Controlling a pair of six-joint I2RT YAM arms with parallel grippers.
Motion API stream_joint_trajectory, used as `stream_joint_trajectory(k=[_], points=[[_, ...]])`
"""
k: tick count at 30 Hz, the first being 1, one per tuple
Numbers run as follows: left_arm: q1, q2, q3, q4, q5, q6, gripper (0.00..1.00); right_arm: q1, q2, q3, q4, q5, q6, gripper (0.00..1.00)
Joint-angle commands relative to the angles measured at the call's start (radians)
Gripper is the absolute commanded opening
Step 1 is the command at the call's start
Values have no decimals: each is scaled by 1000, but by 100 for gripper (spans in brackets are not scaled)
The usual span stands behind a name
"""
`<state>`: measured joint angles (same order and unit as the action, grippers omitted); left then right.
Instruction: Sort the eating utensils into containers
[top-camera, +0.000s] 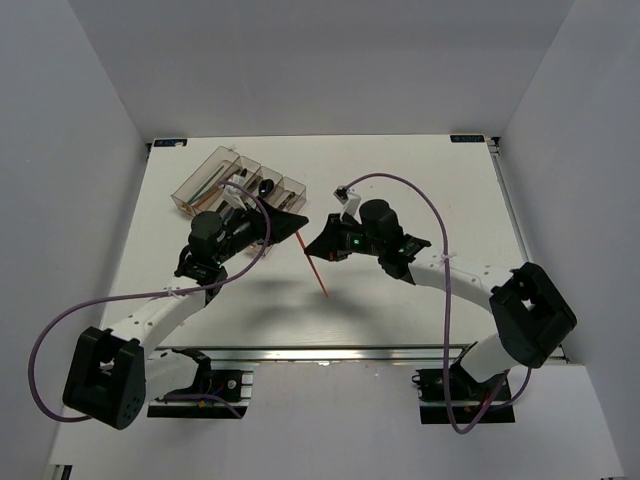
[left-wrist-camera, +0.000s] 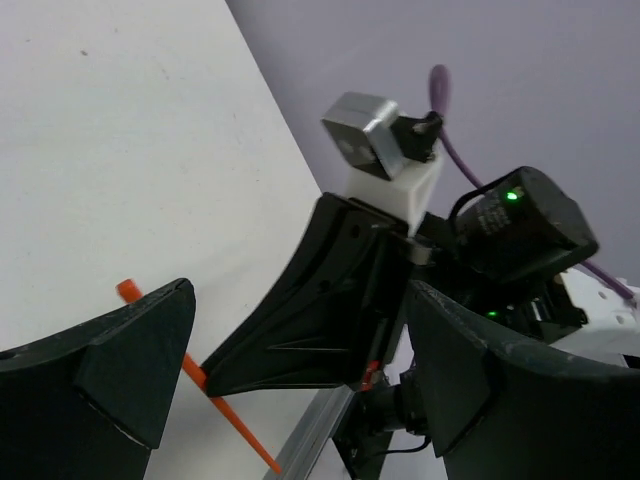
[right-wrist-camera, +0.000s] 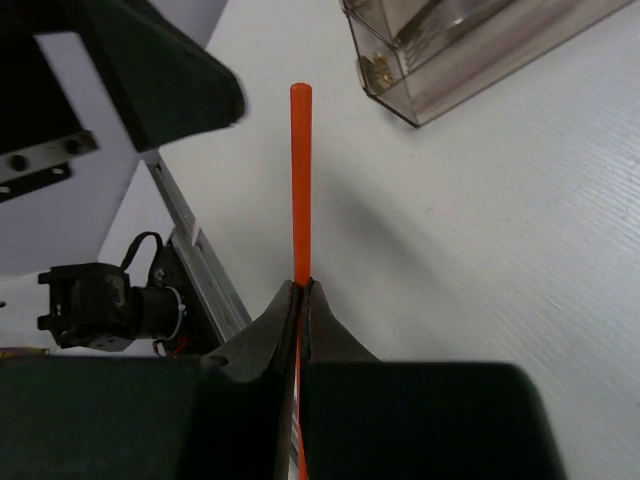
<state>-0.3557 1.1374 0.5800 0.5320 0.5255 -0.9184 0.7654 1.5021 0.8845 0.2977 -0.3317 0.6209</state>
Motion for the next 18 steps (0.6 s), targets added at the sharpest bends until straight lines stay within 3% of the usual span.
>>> stream_joint_trajectory(k=[1, 7, 15, 16, 18], points=[[-5, 4, -8, -12, -39, 18, 94, 11, -55, -4, 130, -46, 31, 0], [-6, -27, 12, -76, -87, 58, 95, 28, -111, -25, 113, 80, 31, 0], [-12, -7, 11, -1, -53, 10, 95, 61, -91, -1, 149, 22, 14, 0], [-12, -4, 8, 12, -50, 6, 92, 69, -76, 17, 146, 14, 13, 0], [-14, 10, 12, 52, -38, -3, 56, 77, -66, 22, 164, 0, 13, 0]])
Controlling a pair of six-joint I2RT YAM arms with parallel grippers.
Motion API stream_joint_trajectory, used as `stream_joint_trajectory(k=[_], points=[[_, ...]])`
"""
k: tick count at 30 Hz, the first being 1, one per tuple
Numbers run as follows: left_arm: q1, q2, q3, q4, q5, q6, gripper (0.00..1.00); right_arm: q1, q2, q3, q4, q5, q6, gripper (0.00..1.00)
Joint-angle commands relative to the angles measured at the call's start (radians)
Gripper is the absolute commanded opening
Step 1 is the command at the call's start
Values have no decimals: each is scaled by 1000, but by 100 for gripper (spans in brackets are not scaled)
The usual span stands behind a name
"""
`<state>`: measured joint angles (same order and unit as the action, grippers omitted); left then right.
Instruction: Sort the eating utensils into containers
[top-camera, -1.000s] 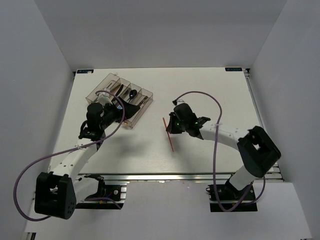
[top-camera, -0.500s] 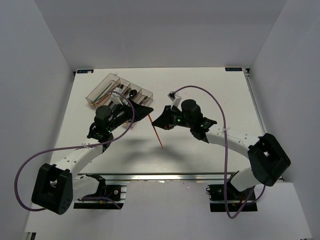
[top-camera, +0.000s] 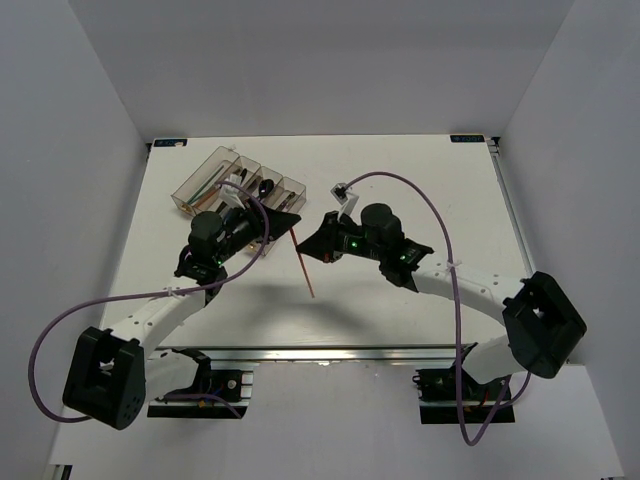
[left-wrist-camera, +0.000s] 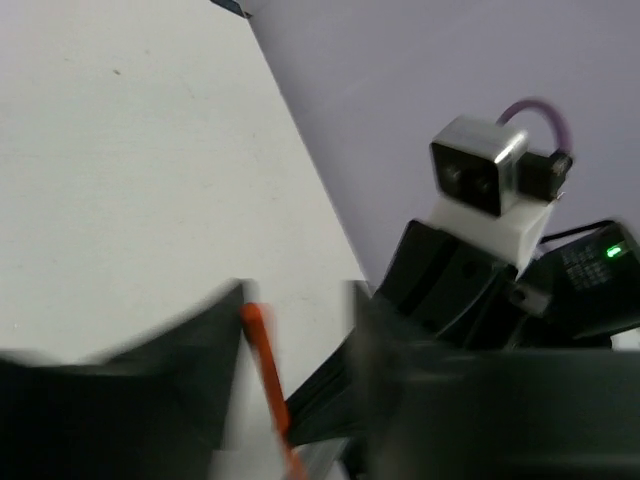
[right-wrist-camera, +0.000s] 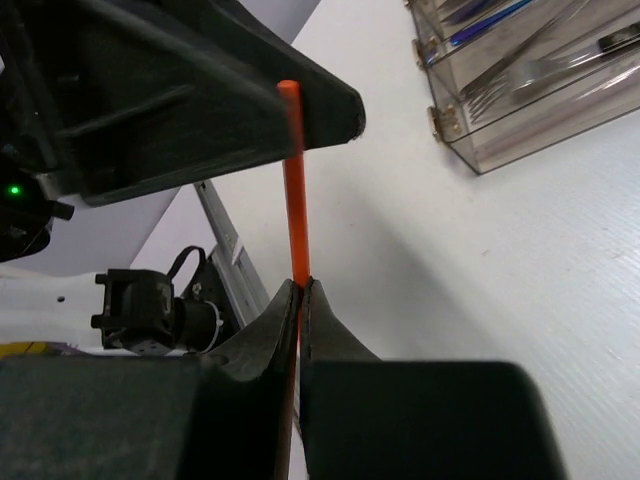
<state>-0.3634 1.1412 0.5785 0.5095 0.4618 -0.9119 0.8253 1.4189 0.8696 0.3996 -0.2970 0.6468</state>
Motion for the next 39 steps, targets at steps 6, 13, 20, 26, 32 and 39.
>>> stream_joint_trajectory(k=[6, 13, 20, 26, 32, 39], points=[[-6, 45, 102, -66, 28, 91, 0, 11, -41, -35, 156, 24, 4, 2], [-6, 100, 309, -508, -225, 479, 0, -38, -167, -89, -16, 241, -6, 80], [32, 406, 760, -691, -822, 1103, 0, -77, -379, -187, -246, 458, -85, 88], [161, 629, 920, -459, -841, 1413, 0, -81, -573, -287, -378, 453, -139, 89], [238, 804, 1098, -410, -655, 1412, 0, -83, -739, -403, -397, 404, -144, 89], [247, 939, 1152, -361, -652, 1518, 0, -83, -690, -383, -381, 326, -199, 89]])
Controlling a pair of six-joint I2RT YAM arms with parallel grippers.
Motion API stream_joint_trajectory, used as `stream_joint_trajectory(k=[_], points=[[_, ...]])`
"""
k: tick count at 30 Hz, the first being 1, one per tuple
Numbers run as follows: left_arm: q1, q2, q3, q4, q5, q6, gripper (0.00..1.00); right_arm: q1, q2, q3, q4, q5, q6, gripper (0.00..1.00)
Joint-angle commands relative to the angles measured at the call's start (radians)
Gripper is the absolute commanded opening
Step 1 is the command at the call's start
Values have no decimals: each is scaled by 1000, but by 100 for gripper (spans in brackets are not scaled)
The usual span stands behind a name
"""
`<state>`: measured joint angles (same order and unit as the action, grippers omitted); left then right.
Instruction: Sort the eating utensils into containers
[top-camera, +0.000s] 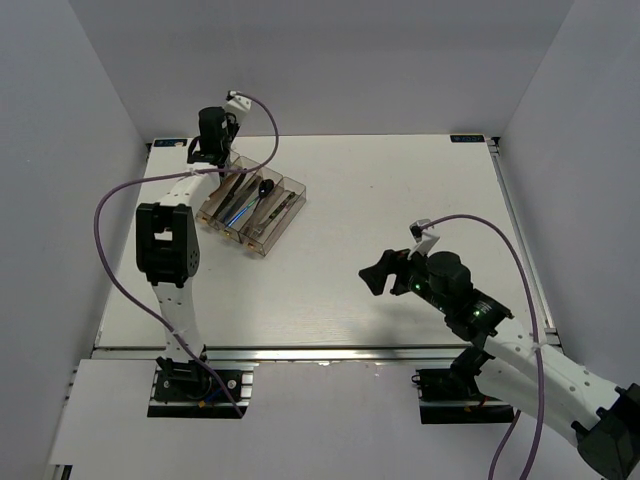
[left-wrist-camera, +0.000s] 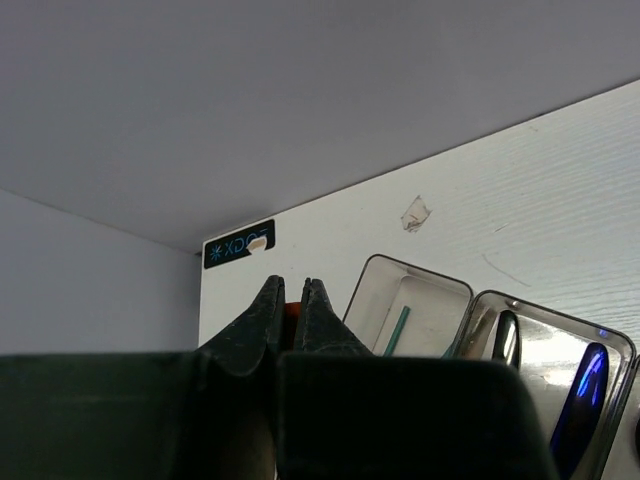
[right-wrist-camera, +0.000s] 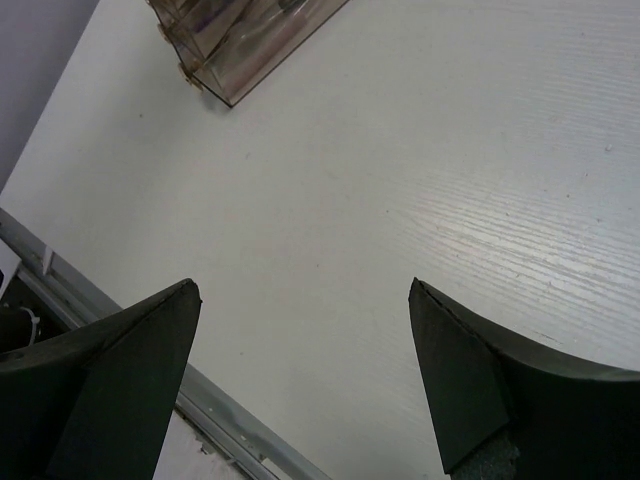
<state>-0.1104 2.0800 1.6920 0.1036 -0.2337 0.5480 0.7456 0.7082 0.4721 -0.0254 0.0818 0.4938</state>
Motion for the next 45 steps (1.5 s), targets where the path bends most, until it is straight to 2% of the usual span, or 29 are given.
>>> stream_joint_trajectory(k=[1, 5, 10, 11, 13, 15, 17, 21, 24, 25, 28, 29, 30, 31, 32, 33, 35, 36, 39, 40, 45], points=[[-5, 11, 40, 62, 45, 59, 0, -3, 33, 22, 45, -60, -52, 89], [-3, 69, 74, 48, 27, 61, 0, -5, 88, 54, 50, -73, -90, 89], [-2, 45, -12, 99, -27, 67, 0, -3, 134, 75, 62, -73, -106, 89], [-2, 38, -28, 105, -35, 69, 9, -3, 137, 77, 64, -73, -104, 89], [0, 8, -77, 116, -47, 60, 19, -3, 142, 86, 62, -73, -104, 89], [2, -20, -118, 113, -47, 18, 36, -3, 137, 97, 45, -67, -106, 89], [5, -61, -143, 111, -39, -12, 42, -5, 128, 117, 27, -44, -110, 89], [5, -118, -183, 107, -108, -49, 70, -3, 85, 157, -60, -4, -129, 89], [6, -188, -213, 114, -197, -106, 83, -3, 47, 189, -120, 58, -153, 89], [6, -213, -209, 102, -217, -137, 91, -3, 45, 200, -137, 79, -159, 89], [6, -317, -161, -57, -240, -322, 98, -3, 57, 288, -243, 171, -190, 89], [6, -366, -117, -115, -240, -449, 98, -6, 74, 319, -278, 238, -193, 89], [6, -392, -98, -253, -230, -523, 98, -5, 82, 376, -313, 271, -202, 89], [6, -418, -88, -312, -217, -592, 98, -5, 91, 401, -365, 310, -208, 89], [6, -451, -104, -355, -205, -694, 98, -6, 99, 424, -393, 393, -212, 89], [6, -525, -130, -428, -196, -747, 98, -5, 99, 444, -416, 427, -212, 89], [6, -624, -210, -472, -185, -845, 98, -5, 93, 496, -484, 511, -212, 89], [6, -741, -327, -473, -171, -852, 98, -5, 89, 514, -508, 532, -210, 89], [6, -941, -568, -452, -148, -843, 98, -5, 67, 575, -597, 596, -202, 89], [6, -1068, -615, -455, -171, -835, 98, -5, 60, 597, -613, 605, -202, 89], [5, -1395, -807, -522, -259, -853, 98, -5, -13, 545, -604, 582, -245, 89]])
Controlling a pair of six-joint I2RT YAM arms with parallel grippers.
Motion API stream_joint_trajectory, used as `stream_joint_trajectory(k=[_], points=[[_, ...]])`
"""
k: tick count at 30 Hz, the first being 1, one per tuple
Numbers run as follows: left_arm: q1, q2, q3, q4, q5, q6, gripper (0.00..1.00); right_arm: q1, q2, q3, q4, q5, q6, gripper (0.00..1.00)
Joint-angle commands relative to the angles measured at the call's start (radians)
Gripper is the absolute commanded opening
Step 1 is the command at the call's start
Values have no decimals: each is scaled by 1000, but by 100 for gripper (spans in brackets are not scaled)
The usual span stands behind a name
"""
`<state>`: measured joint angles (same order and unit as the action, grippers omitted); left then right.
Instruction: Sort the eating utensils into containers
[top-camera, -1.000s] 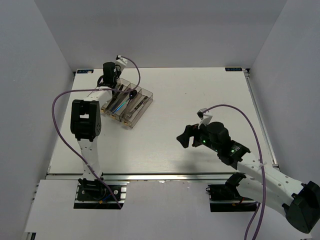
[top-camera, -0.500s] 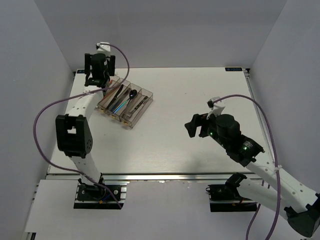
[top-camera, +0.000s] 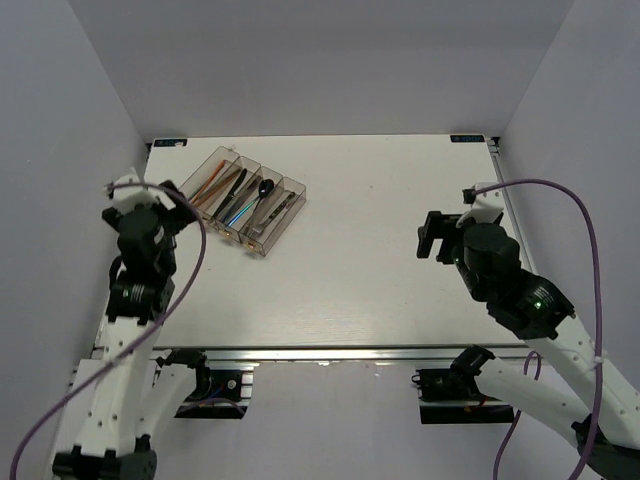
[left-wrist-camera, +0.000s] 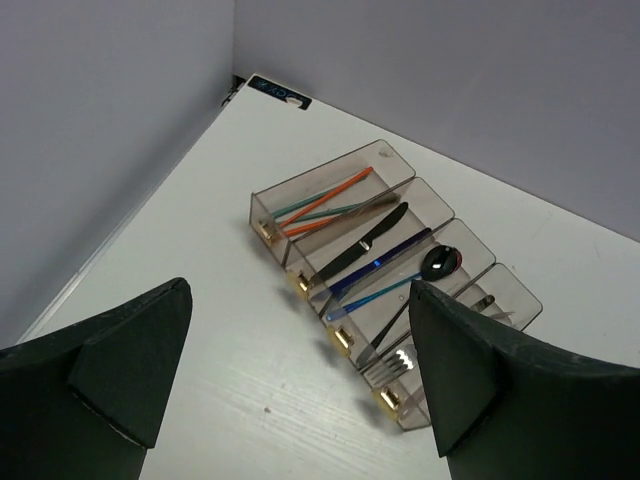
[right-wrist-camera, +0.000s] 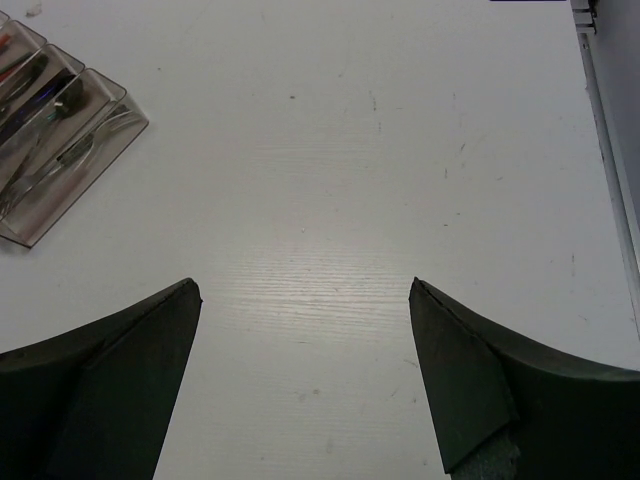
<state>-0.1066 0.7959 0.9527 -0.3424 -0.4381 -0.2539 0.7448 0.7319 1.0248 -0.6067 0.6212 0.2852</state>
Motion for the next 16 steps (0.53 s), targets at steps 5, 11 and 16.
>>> stream_joint_trajectory(k=[5, 11, 16], points=[[1, -396, -271, -67, -13, -73, 98, -4, -107, -84, -5, 8, 19, 89], [1, -468, -348, -70, 1, -84, 98, -4, -127, -147, 22, 0, 39, 89], [-24, -471, -365, -47, 35, -82, 98, -4, -155, -184, 39, 9, 37, 90]])
